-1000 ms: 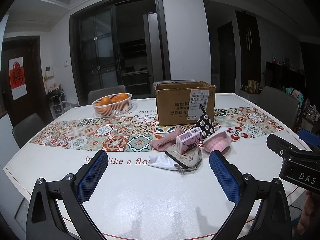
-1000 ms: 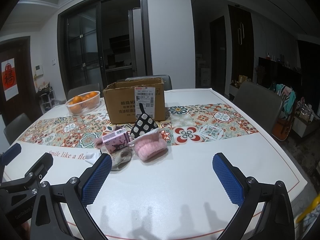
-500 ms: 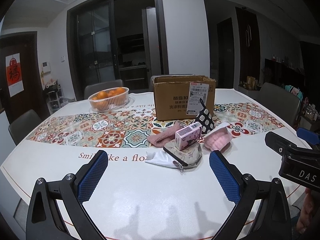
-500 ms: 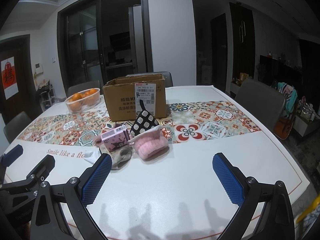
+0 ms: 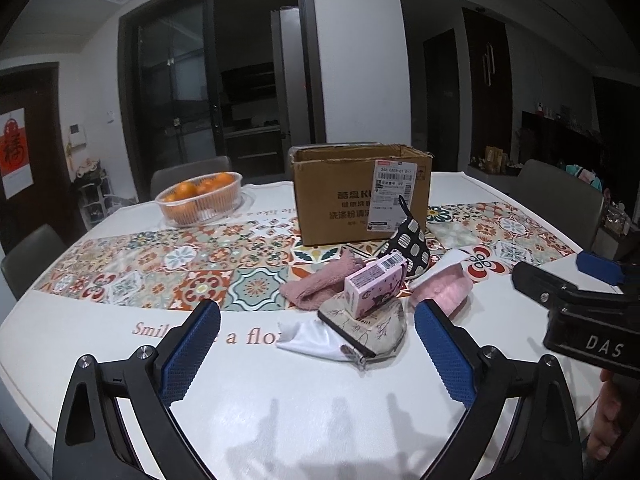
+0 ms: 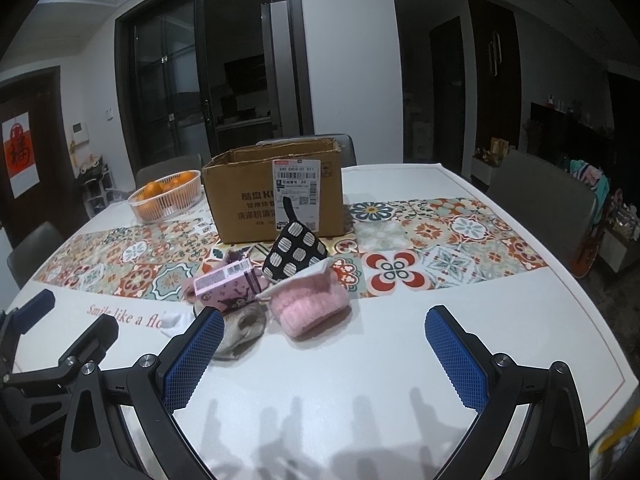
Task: Organize soft objects
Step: 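Lower the left tool onto the pink tissue pack and close it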
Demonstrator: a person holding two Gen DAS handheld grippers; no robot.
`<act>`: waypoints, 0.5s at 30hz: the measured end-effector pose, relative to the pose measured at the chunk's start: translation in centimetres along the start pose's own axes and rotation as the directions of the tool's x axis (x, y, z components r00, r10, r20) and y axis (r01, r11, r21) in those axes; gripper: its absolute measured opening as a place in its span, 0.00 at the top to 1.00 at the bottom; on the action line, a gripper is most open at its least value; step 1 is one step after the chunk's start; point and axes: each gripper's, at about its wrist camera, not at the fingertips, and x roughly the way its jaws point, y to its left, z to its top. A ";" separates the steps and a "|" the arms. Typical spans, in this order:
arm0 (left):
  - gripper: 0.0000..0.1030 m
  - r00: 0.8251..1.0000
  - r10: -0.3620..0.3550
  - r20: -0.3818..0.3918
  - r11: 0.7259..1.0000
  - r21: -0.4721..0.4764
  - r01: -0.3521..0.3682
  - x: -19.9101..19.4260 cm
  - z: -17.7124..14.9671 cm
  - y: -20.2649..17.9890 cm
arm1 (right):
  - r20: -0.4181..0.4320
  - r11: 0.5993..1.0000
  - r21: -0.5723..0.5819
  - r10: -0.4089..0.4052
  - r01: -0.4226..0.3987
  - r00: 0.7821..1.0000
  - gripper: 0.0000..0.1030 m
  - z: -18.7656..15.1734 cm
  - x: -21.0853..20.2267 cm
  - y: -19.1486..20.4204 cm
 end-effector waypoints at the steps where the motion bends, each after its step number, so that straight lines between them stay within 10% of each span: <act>1: 0.05 1.000 -0.004 -0.005 1.000 0.005 0.004 0.5 0.1 -0.1 | -0.006 1.000 -0.003 0.004 -0.004 1.000 0.01 0.1 0.4 0.0; 15: 0.12 0.997 -0.045 -0.059 0.998 0.050 0.048 6.1 0.6 -0.9 | -0.042 0.998 -0.048 0.040 -0.042 0.998 0.02 1.3 6.1 -0.1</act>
